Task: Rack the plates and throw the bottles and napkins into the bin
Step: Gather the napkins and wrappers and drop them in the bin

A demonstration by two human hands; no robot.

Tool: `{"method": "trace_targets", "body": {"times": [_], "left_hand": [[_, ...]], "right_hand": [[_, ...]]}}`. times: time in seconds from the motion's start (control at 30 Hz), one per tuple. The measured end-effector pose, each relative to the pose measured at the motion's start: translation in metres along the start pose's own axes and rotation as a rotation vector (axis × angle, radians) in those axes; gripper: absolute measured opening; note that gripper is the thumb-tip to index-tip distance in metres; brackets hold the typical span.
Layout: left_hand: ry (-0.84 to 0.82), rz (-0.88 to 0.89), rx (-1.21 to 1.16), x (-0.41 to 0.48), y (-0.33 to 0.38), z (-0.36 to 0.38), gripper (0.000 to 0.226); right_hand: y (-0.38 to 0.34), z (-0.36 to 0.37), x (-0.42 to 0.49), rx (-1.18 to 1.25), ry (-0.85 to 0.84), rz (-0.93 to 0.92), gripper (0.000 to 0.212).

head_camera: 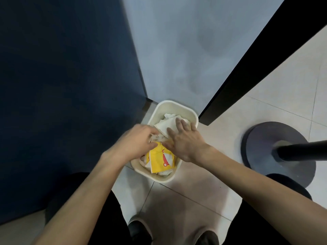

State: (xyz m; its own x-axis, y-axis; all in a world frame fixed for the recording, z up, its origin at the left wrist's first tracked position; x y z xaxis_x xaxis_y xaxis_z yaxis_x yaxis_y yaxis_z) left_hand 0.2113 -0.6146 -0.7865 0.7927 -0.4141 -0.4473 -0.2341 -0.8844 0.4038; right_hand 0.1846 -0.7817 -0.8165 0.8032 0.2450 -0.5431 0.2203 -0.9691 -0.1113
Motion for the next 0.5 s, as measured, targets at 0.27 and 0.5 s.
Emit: {"method": "trace_targets", "body": {"times": [0.27,0.5], "left_hand": [[-0.336,-0.247,0.087,-0.005,-0.02,0.023,0.148],[-0.364,-0.254,-0.001,-0.005,-0.023,0.021,0.144]], "right_hand": [[-0.032,0.025,0.012,-0.097,-0.201,0.09,0.11],[-0.043,0.059,0.045,0.012,-0.274,0.245,0.122]]}}
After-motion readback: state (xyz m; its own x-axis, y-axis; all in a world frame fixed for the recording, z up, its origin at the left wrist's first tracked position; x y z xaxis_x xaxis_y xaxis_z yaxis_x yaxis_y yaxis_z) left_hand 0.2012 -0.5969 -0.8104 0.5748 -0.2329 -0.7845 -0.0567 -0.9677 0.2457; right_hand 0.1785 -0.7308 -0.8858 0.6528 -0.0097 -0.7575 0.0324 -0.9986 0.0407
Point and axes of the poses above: each hand's wrist, its own x-axis towards the middle knuckle, its own z-axis out of the palm, y = z × x, the point moved 2 cm from there along x, towards the middle knuckle, and after that the axes turned 2 degrees about y, right-handed, at the moved point
